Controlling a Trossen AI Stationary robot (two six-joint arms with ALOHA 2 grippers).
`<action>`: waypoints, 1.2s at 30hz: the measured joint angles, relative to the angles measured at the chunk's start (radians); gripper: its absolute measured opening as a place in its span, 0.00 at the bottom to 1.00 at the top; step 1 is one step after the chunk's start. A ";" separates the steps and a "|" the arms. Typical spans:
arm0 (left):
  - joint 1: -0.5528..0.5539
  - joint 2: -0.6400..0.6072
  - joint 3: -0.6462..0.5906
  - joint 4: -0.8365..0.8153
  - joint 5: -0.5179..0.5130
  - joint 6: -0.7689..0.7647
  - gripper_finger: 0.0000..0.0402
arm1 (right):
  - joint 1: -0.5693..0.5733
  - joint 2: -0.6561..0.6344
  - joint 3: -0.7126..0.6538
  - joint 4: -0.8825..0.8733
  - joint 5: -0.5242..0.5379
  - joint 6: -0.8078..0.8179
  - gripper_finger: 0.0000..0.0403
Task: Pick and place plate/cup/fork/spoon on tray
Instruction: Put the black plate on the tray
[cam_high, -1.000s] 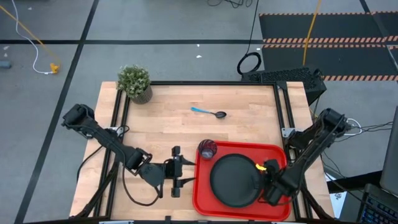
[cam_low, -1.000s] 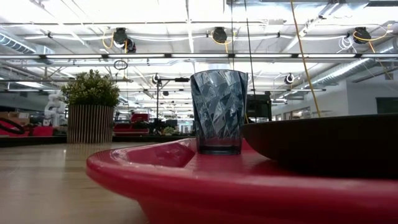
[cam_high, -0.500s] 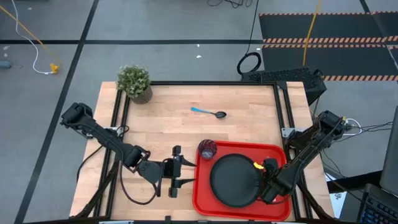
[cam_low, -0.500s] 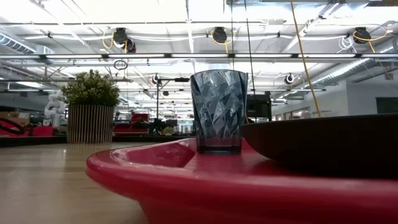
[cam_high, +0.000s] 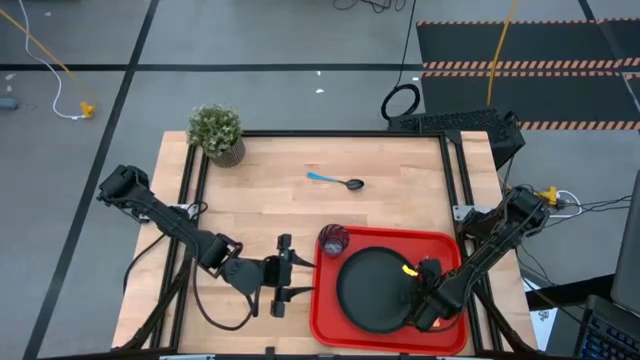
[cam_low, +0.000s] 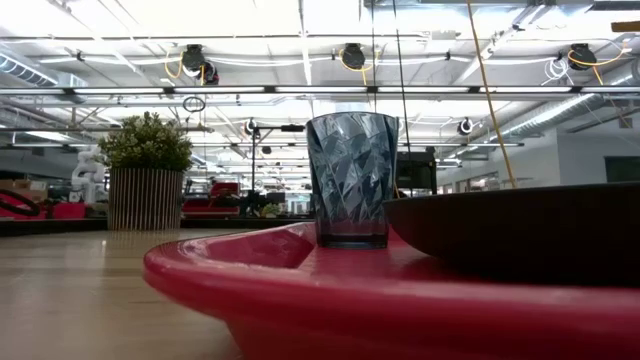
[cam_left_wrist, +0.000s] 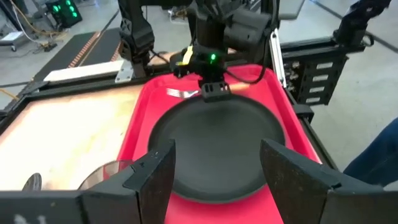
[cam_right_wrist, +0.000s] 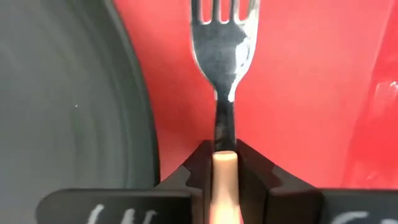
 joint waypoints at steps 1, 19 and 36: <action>0.000 0.000 0.000 -0.011 0.000 -0.003 0.59 | 0.000 0.000 0.000 0.001 -0.001 -0.001 0.12; 0.011 0.001 0.000 -0.028 0.000 -0.032 0.59 | 0.003 -0.072 0.000 -0.059 0.000 -0.032 0.22; 0.010 0.001 0.000 -0.031 0.000 -0.049 0.59 | 0.171 -0.110 0.002 0.141 -0.128 0.002 0.22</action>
